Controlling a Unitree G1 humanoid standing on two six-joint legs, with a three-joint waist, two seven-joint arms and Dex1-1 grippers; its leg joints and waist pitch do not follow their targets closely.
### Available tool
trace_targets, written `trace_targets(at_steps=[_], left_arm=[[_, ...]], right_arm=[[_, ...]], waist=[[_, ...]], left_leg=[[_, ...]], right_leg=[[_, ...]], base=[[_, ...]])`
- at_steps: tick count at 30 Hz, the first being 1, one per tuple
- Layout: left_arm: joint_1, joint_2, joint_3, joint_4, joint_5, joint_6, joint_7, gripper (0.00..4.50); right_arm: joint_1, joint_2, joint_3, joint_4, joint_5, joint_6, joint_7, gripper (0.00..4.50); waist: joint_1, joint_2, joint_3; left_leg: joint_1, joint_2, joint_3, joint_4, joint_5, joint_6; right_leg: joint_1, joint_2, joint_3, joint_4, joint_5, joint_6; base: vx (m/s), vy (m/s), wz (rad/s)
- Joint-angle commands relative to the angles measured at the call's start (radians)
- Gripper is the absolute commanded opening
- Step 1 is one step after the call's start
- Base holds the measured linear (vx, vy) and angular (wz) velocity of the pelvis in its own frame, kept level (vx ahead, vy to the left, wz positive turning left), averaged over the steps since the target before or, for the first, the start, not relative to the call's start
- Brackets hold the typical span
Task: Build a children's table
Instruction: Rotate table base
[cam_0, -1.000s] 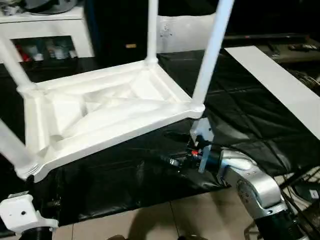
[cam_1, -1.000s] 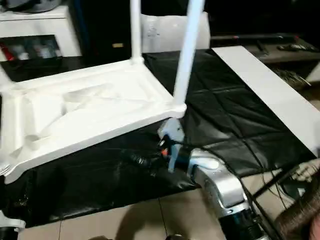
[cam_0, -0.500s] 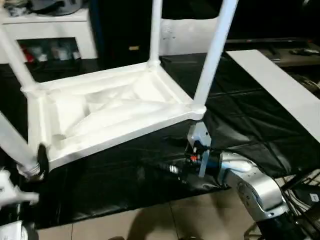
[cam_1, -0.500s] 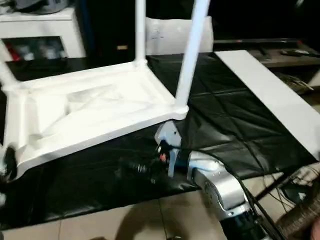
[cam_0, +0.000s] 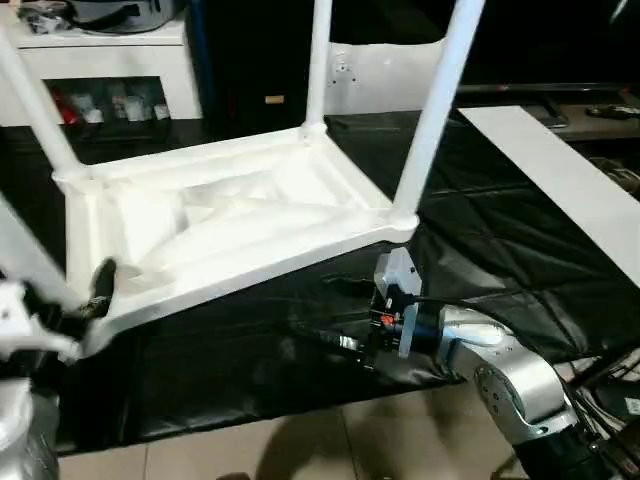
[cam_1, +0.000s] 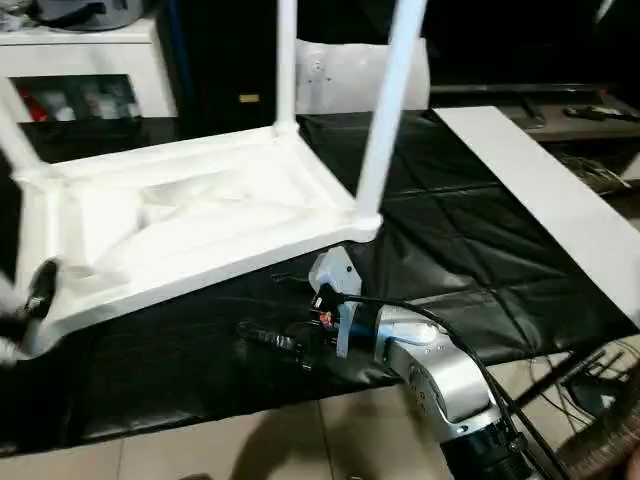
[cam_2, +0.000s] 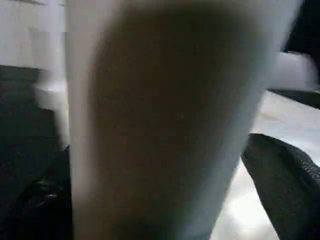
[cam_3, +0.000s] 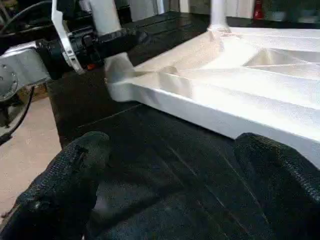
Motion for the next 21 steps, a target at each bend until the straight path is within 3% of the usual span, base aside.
trace_targets(at_steps=[1, 5, 9, 10, 13, 17, 19, 21], left_arm=[[-0.010, -0.001, -0.066, -0.012, -0.019, 0.034, -0.058, 4.49], [0.009, 0.088, -0.197, -0.098, -0.070, 0.141, -0.269, 4.49], [-0.001, 0.134, -0.256, -0.155, -0.101, 0.227, -0.355, 4.49], [-0.004, 0.149, -0.283, -0.191, -0.121, 0.263, -0.381, 4.49], [-0.028, 0.179, -0.357, -0.284, -0.161, 0.341, -0.424, 4.49], [-0.082, 0.163, -0.416, -0.315, -0.141, 0.355, -0.427, 4.49], [-0.112, 0.137, -0.443, -0.321, -0.143, 0.367, -0.429, 4.49], [-0.136, 0.113, -0.464, -0.327, -0.156, 0.390, -0.429, 4.49]], right_arm=[[0.004, -0.007, 0.000, -0.001, -0.006, -0.002, 0.003, 4.50], [-0.015, 0.005, -0.012, 0.081, -0.096, -0.012, -0.120, 4.50], [-0.043, 0.033, -0.037, 0.181, -0.179, -0.025, -0.273, 4.50], [-0.058, 0.041, -0.044, 0.224, -0.204, -0.031, -0.323, 4.50], [-0.104, 0.069, -0.058, 0.338, -0.250, -0.043, -0.430, 4.50], [-0.152, 0.098, -0.060, 0.450, -0.282, -0.064, -0.502, 4.50], [-0.175, 0.117, -0.058, 0.501, -0.294, -0.083, -0.525, 4.50], [-0.194, 0.135, -0.064, 0.537, -0.293, -0.099, -0.536, 4.50]], waist=[[-0.008, 0.027, -0.039], [-0.009, 0.024, -0.039], [-0.016, 0.025, -0.039], [-0.018, 0.019, -0.039], [-0.026, 0.023, -0.041], [-0.033, 0.027, -0.043], [-0.037, 0.023, -0.045], [-0.038, 0.021, -0.043]], left_leg=[[0.021, 0.049, -0.021, -0.099, -0.448, -0.049], [0.016, 0.047, -0.020, -0.102, -0.434, -0.056], [0.015, 0.043, -0.020, -0.102, -0.429, -0.068], [0.014, 0.043, -0.019, -0.101, -0.414, -0.069], [0.015, 0.042, -0.017, -0.097, -0.386, -0.069], [0.011, 0.039, -0.011, -0.093, -0.339, -0.067], [0.006, 0.037, -0.010, -0.090, -0.315, -0.060], [0.006, 0.035, -0.007, -0.087, -0.313, -0.056]], right_leg=[[0.010, -0.060, 0.057, -0.074, -0.369, -0.121], [0.014, -0.063, 0.060, -0.071, -0.376, -0.129], [0.016, -0.063, 0.060, -0.069, -0.386, -0.133], [0.016, -0.064, 0.060, -0.068, -0.392, -0.134], [0.016, -0.063, 0.061, -0.061, -0.379, -0.151], [0.023, -0.057, 0.061, -0.053, -0.295, -0.175], [0.029, -0.059, 0.061, -0.051, -0.282, -0.178], [0.027, -0.059, 0.063, -0.054, -0.314, -0.175]], base=[[0.000, 0.000, 0.00], [0.000, 0.000, 0.00], [0.000, 0.000, 0.00], [0.000, 0.000, 0.00], [0.000, 0.000, 0.00], [0.000, 0.000, 0.00], [0.000, 0.000, 0.00], [0.000, 0.000, 0.00]])
